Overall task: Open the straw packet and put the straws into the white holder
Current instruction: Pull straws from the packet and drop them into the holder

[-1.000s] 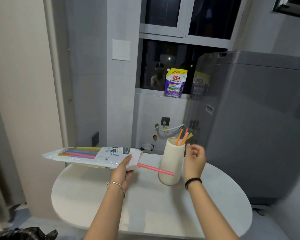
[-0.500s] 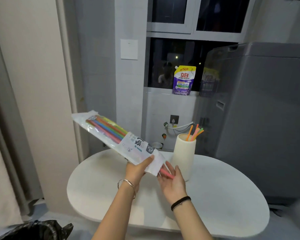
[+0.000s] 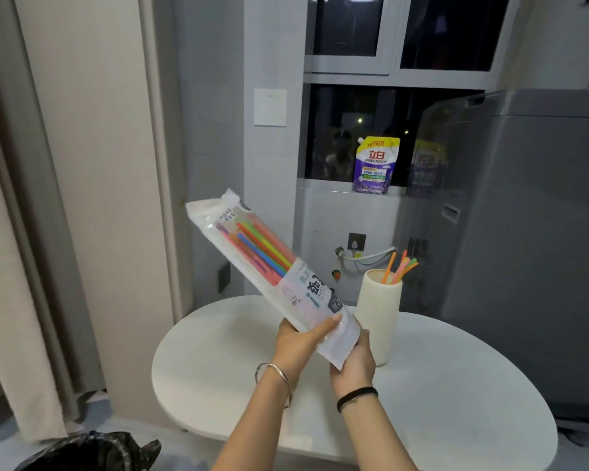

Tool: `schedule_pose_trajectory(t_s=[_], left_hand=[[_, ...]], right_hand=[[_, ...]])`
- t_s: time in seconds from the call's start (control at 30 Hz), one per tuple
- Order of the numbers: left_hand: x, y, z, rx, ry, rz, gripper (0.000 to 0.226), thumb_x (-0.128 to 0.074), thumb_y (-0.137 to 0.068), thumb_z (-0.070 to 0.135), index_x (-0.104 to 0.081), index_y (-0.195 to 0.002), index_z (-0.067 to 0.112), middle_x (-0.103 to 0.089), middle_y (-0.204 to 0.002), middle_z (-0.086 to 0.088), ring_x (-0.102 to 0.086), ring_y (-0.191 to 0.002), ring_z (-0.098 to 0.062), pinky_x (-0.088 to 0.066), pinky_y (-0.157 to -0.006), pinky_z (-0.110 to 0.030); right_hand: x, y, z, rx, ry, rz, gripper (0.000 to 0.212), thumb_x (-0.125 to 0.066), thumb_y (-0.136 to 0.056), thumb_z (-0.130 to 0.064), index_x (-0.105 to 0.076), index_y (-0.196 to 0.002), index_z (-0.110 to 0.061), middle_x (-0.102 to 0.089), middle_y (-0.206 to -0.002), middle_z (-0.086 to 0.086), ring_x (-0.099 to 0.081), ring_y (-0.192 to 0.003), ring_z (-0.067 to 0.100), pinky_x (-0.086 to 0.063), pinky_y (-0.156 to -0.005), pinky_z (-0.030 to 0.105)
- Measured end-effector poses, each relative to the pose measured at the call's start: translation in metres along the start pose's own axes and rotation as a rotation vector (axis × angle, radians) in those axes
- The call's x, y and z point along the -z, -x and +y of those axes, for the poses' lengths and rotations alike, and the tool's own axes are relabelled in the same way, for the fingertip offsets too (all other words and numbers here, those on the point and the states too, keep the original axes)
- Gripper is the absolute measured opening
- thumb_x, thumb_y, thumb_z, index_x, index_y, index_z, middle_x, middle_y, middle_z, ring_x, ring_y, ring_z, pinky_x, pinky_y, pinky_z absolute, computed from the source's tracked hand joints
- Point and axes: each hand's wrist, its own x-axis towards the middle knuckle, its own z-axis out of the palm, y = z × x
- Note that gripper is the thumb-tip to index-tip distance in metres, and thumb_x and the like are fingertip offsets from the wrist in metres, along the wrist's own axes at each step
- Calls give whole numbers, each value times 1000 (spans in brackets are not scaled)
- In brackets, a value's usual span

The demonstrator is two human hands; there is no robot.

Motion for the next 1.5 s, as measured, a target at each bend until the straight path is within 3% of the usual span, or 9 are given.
schedule_pose_trajectory(t_s=[0.23, 0.37, 0.47, 0.63, 0.8, 0.9, 1.03, 1.2, 1.5], left_hand=[[11, -2, -5, 204, 382, 31, 45, -66, -88, 20, -57, -131, 8, -67, -124, -15, -66, -103, -24, -56, -79, -32], [13, -1, -10, 324, 619, 16, 44, -60, -92, 19, -53, -133, 4, -69, -105, -15, -65, -88, -23, -56, -78, -34], [16, -2, -12, 390, 696, 57, 37, -65, -88, 19, -57, -122, 8, -73, -86, -13, -67, -80, -23, -62, -62, -31], [17, -3, -12, 474, 709, 95, 27, -69, -86, 22, -61, -108, 9, -68, -87, -14, -65, -80, -23, -59, -65, -36], [18, -4, -10, 493, 730, 120, 20, -70, -85, 23, -62, -97, 8, -67, -89, -12, -64, -81, -22, -58, -63, -36], [20, -5, -7, 454, 776, 161, 15, -68, -87, 21, -61, -93, 9, -66, -88, -11, -63, -80, -21, -59, -59, -34], [18, -6, -4, 386, 838, 172, 9, -63, -90, 14, -59, -97, 10, -66, -90, -10, -63, -80, -21, -59, -54, -33], [8, -2, -4, 387, 813, 135, 19, -62, -90, 12, -57, -109, 9, -66, -91, -11, -63, -80, -21, -59, -54, -30], [12, -9, -1, 325, 862, 186, 35, -61, -91, 10, -51, -124, 11, -65, -95, -10, -63, -82, -20, -58, -63, -35]], right_hand=[[0, -3, -2, 383, 614, 28, 11, -39, -99, -27, -44, -97, -17, -56, -84, -1, -57, -74, 9, -43, -58, 21], [1, -3, -11, 541, 816, -53, 13, -49, -95, -26, -50, -85, -18, -63, -74, -1, -63, -70, 13, -46, -52, 12], [4, -5, -17, 659, 977, -81, 18, -54, -92, -33, -50, -78, -21, -61, -67, 7, -61, -66, 21, -48, -58, 31], [11, -11, -31, 806, 1244, -72, 19, -56, -90, -34, -50, -77, -21, -49, -52, -5, -49, -53, 17, -44, -54, 33], [10, -7, -44, 831, 1157, -102, 28, -63, -87, -30, -49, -67, -15, -49, -52, -3, -44, -50, 10, -38, -52, 22], [7, -3, -58, 846, 870, 5, 31, -63, -87, -27, -50, -66, -9, -46, -53, 2, -40, -49, 9, -34, -51, 19], [1, 1, -66, 563, 628, -23, 26, -63, -87, -31, -54, -77, -9, -44, -59, 5, -39, -49, 8, -34, -49, 18], [-2, 6, -54, 393, 732, -230, 12, -66, -85, -23, -64, -91, -13, -58, -69, -2, -51, -56, 5, -40, -48, 14], [-2, 7, -79, 434, 370, 120, 20, -62, -87, -24, -59, -69, -16, -52, -59, -4, -47, -51, 9, -37, -44, 18]])
